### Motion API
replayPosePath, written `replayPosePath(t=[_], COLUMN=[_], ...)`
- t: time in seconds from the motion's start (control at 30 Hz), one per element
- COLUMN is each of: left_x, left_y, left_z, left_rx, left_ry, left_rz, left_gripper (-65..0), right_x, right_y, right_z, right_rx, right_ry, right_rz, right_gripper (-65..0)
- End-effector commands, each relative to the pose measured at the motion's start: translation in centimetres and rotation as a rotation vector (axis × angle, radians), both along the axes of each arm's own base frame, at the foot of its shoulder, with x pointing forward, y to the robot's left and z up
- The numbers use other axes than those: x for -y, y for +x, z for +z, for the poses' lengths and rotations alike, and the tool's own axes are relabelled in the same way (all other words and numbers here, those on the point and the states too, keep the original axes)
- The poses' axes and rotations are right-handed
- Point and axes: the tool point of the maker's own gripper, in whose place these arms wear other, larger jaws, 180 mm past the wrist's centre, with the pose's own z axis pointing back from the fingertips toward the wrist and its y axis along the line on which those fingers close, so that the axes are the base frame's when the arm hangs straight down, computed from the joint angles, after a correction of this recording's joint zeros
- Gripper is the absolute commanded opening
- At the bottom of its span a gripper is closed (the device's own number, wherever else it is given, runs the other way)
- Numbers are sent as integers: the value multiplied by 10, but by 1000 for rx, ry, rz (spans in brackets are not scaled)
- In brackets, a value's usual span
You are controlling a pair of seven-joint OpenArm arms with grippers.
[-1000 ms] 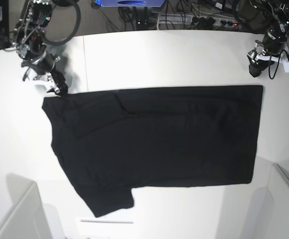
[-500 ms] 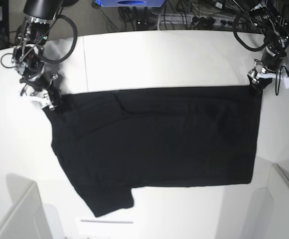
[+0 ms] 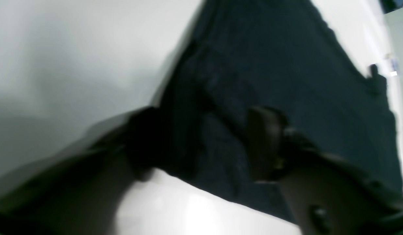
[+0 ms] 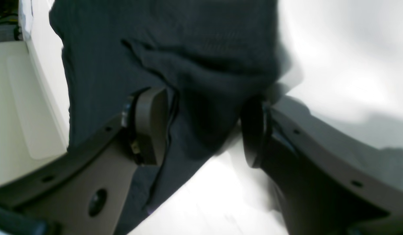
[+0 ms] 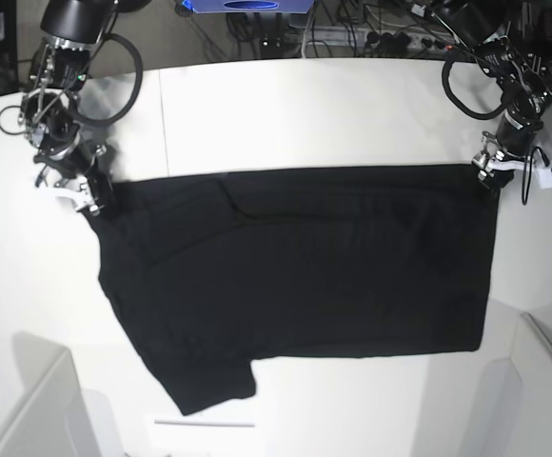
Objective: Fold the T-shirt properly
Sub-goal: 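Drag the shirt further toward the robot with both grippers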
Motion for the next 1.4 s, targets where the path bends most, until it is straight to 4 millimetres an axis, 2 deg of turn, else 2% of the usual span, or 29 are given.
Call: replayPosePath(t=[0.0,0.1,0.13,0.17,0.23,0.33,0.37,0.47,0.63,0.83,0.97,1.0,1.13,1.37], left_x=[3,2,0,0,0,0,-2,-4,-7,-9,-14,-14,-8,-6], left_y=[-10,-10,-11,-10,-10,-10,-10,-4,-5,-20,-29,-34,-41,-69], left_z=[-10,-10,-10,-9,-9,-9,-7,4,23,26,30,29,33,32], left_rx=[-73,-74,-76,-76,-76,-78,-76,-71,-69,-93,-115,-139,-197,-256], left_ry=[-2,2,7,8,8,10,16,64,153,189,221,221,222,255], left_rz=[-18,-18,-19,-19,-19,-22,-24,-67,-135,-150,-169,-184,-232,-262], left_gripper=[-385,-574,-630,-650,-650,-650,-650,-650,-650,-650,-650,-650,-650,-650], right_x=[6,5,5,5,5,6,8,15,18,16,19,25,27,31], right_y=[3,3,3,3,4,8,10,11,9,-1,-15,-19,-38,-82], right_z=[1,0,0,1,1,5,6,11,17,29,34,38,38,20], right_rx=[-5,-8,-7,-5,-4,9,12,19,27,50,47,50,2,-106], right_ry=[-15,-13,-13,-14,-14,-16,-18,-31,-49,-86,-115,-130,-105,-24], right_rz=[-7,-7,-5,-5,-5,-6,-8,-7,-1,19,31,26,55,11], right_gripper=[-317,-324,-347,-383,-471,-641,-650,-650,-650,-650,-650,-650,-650,-650])
